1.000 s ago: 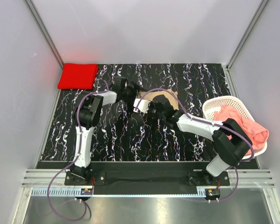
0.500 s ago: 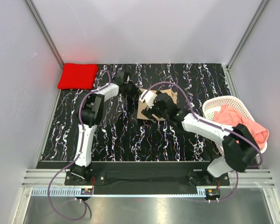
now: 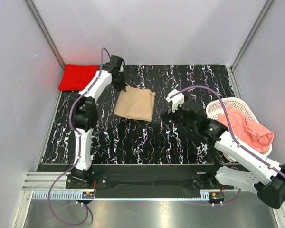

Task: Fold and stack the t-shirts
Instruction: Neatly place the folded tshirt to the corner

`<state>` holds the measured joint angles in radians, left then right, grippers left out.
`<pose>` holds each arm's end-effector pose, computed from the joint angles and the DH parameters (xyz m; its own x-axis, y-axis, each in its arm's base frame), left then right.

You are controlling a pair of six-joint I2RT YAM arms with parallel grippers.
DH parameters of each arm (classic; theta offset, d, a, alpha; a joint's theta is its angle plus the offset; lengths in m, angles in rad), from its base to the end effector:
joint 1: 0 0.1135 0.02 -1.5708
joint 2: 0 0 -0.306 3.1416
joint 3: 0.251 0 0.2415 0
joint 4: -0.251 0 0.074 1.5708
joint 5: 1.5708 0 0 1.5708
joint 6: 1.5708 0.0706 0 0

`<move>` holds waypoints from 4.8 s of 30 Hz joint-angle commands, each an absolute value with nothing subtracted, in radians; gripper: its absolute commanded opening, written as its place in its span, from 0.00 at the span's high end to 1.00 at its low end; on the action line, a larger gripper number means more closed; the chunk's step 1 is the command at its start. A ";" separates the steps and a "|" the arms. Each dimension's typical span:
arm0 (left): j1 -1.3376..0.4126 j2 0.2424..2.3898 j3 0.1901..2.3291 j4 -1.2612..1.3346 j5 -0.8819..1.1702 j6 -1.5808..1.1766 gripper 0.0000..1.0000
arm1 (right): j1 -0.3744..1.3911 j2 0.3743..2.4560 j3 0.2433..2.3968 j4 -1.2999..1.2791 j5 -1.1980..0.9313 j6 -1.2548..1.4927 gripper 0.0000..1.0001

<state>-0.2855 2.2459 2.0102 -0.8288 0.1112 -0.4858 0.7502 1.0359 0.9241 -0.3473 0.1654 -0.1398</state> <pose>0.4993 -0.1547 0.2300 -0.8969 -0.2204 -0.3835 -0.0986 0.9449 -0.3123 0.1776 0.1496 0.3466 -0.2424 -0.4137 -0.8775 -0.6042 0.7721 -0.1972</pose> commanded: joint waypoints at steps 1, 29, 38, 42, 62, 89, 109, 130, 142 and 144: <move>-0.229 2.149 2.120 -0.939 -0.138 -0.284 1.00 | 0.746 1.029 0.888 -0.396 0.147 -0.121 0.00; -0.103 2.269 2.359 -0.558 -0.454 0.370 1.00 | 0.739 1.152 0.930 -0.468 0.196 -0.146 0.00; -0.101 2.232 2.373 -0.525 -0.459 0.466 1.00 | 0.739 1.164 0.911 -0.477 0.175 -0.133 0.00; -0.100 2.208 2.338 -0.505 -0.483 0.500 1.00 | 0.739 1.167 0.910 -0.471 0.175 -0.140 0.00; -0.077 2.181 2.333 -0.463 -0.529 0.548 1.00 | 0.739 1.170 0.907 -0.479 0.181 -0.155 0.00; -0.017 2.336 2.251 -0.288 -0.534 0.669 1.00 | 0.735 1.282 0.962 -0.519 0.187 -0.133 0.00; 0.064 2.551 2.358 -0.043 -0.505 0.690 1.00 | 0.723 1.451 1.029 -0.505 0.152 -0.081 0.00; 0.130 2.631 2.387 0.071 -0.311 0.598 0.94 | 0.722 1.471 1.000 -0.495 0.115 -0.034 0.00; 0.094 2.518 2.430 0.141 -0.475 0.479 0.30 | 0.721 1.427 0.988 -0.495 0.090 -0.029 0.00; 0.072 2.459 2.358 0.176 -0.463 0.453 0.15 | 0.721 1.407 0.988 -0.494 0.087 -0.029 0.00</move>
<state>0.1139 2.6240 2.3821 0.0597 -0.4343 0.5137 0.7269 1.4651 0.9863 -0.5198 0.1097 -0.0429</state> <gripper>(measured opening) 0.814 0.994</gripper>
